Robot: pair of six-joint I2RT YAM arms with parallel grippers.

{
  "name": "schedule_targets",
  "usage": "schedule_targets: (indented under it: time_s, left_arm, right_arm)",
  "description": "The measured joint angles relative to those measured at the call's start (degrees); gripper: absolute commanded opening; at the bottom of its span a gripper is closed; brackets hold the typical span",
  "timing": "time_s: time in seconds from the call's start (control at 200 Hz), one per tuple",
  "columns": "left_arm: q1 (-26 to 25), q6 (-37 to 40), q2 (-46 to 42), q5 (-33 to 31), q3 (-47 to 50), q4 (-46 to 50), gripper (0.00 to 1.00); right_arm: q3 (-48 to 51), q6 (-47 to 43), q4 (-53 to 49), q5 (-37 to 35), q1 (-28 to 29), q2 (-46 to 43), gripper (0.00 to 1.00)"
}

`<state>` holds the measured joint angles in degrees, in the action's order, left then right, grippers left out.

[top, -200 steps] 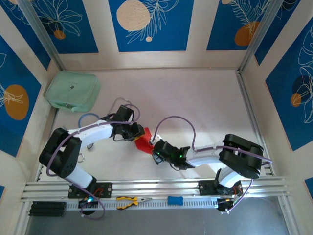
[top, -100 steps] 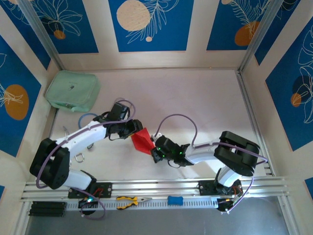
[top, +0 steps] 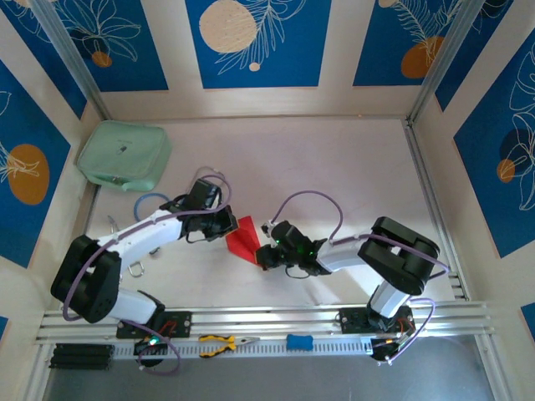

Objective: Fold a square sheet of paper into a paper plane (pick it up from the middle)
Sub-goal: Fourth fold the wing at the center of the table.

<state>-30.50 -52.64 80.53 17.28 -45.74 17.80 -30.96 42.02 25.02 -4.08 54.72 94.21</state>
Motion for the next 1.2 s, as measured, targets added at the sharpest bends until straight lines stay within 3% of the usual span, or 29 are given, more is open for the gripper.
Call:
schedule_targets:
  time_s: [0.6,1.2]
  left_arm:
    - [-1.36,-2.84,6.45,5.03,1.99,-10.32,0.03]
    - [-2.05,-3.02,12.83,5.20,1.97,-15.30,0.03]
  right_arm:
    - [3.23,10.64,12.31,6.03,-2.64,3.48,0.04]
    - [3.32,15.13,13.25,8.92,-4.28,4.24,0.04]
